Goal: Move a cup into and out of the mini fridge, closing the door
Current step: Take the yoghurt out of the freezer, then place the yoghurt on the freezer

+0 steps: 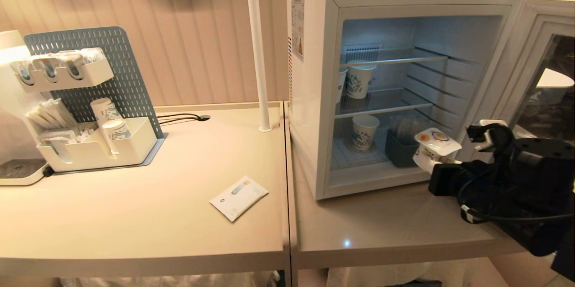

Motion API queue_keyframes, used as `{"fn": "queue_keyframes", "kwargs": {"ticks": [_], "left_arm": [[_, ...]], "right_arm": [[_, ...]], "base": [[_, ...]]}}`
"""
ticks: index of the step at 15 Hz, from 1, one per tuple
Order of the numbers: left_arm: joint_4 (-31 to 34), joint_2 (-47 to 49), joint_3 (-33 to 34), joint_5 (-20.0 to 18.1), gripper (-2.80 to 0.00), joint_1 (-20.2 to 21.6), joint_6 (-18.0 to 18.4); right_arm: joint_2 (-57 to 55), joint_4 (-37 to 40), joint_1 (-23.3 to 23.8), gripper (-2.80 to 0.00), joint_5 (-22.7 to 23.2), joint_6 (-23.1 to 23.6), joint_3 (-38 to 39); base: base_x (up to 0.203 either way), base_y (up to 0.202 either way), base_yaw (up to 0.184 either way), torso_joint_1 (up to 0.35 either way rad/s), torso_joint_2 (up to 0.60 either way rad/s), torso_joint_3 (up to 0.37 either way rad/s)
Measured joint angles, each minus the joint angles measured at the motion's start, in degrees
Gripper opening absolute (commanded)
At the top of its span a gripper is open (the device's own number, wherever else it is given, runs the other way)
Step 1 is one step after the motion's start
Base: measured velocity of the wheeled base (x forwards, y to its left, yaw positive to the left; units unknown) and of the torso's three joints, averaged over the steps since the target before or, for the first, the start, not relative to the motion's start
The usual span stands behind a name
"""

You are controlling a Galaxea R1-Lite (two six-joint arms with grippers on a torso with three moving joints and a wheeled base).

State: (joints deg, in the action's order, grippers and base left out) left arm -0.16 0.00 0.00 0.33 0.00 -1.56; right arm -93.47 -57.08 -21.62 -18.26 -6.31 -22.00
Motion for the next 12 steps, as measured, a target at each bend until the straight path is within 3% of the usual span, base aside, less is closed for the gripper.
{"fn": "queue_keyframes", "kwargs": {"ticks": [2, 7, 8, 12], "left_arm": [[0.02, 0.0, 0.0, 0.0, -2.8, 0.0, 0.0], [0.0, 0.0, 0.0, -0.02, -2.8, 0.0, 0.0], [0.0, 0.0, 0.0, -0.01, -2.8, 0.0, 0.01], [0.02, 0.0, 0.0, -0.02, -2.8, 0.0, 0.0]], "right_arm": [[5.64, 0.35, -2.06, -2.8, -4.02, 1.2, 3.85], [15.56, 1.56, -11.56, -2.8, -24.77, 3.04, 9.96], [17.07, 1.9, -12.57, -2.8, -27.17, 3.15, 10.4], [21.63, 4.47, -13.66, -2.8, -27.97, 8.18, 5.77]], "base": [[0.0, 0.0, 0.0, 0.0, 0.0, 0.0], [0.0, 0.0, 0.0, 0.0, 0.0, 0.0], [0.0, 0.0, 0.0, 0.0, 0.0, 0.0], [0.0, 0.0, 0.0, 0.0, 0.0, 0.0]]}}
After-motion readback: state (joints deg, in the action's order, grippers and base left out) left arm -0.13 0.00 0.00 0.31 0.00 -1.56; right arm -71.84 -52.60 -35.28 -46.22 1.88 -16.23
